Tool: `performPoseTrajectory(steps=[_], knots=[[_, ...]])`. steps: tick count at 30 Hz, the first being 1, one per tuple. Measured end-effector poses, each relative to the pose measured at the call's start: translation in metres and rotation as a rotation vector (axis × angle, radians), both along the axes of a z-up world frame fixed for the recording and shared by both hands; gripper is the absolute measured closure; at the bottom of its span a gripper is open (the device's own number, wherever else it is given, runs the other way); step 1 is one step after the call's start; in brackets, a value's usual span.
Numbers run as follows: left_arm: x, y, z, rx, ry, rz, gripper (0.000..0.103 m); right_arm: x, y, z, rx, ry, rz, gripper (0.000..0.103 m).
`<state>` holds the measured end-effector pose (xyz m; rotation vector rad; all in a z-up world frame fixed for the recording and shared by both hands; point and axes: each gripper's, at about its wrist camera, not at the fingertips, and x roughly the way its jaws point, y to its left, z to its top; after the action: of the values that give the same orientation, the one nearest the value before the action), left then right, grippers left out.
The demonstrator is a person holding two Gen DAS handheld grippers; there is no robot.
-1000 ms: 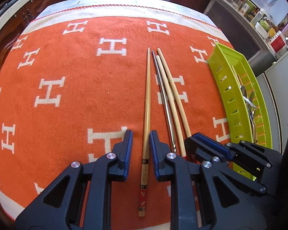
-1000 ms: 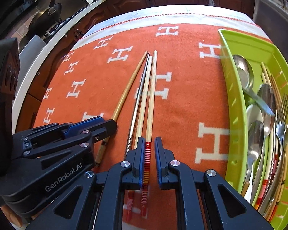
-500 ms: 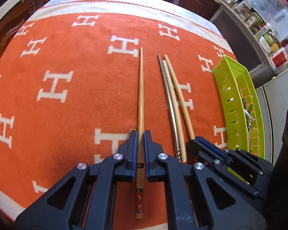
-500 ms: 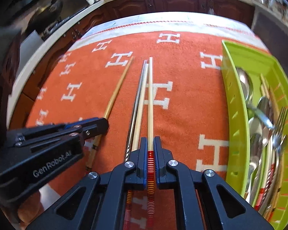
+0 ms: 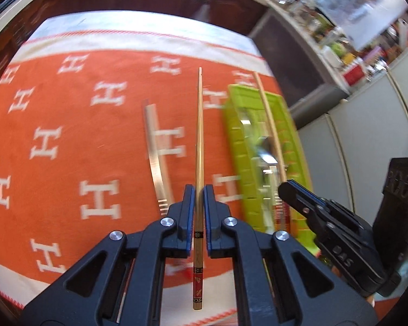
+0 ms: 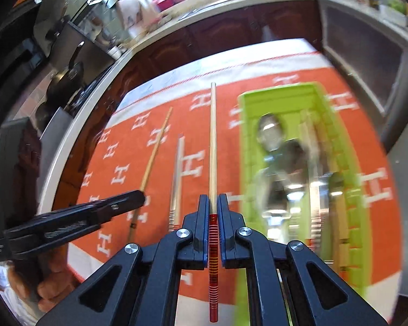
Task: Organize utensils
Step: 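Carry both chopsticks into the green tray and open both tools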
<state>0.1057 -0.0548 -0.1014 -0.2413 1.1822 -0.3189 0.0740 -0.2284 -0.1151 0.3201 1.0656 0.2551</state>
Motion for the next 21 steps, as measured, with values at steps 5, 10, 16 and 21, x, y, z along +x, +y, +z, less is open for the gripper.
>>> performPoseTrajectory(steps=[5,10,16,21], knots=[[0.004,-0.052,0.02,-0.012,-0.016,-0.085,0.098,-0.008,-0.045,0.013,-0.044,-0.018,-0.081,0.098],[0.002,-0.099,0.022,-0.011,0.001,-0.151,0.098,-0.016,-0.084,0.014,-0.1,-0.009,-0.129,0.098],[0.002,-0.13,0.0,0.015,0.058,-0.18,0.098,-0.024,-0.103,-0.002,-0.126,0.03,-0.143,0.098],[0.003,-0.14,-0.012,0.034,0.08,-0.172,0.098,-0.021,-0.1,-0.015,-0.147,0.055,-0.132,0.097]])
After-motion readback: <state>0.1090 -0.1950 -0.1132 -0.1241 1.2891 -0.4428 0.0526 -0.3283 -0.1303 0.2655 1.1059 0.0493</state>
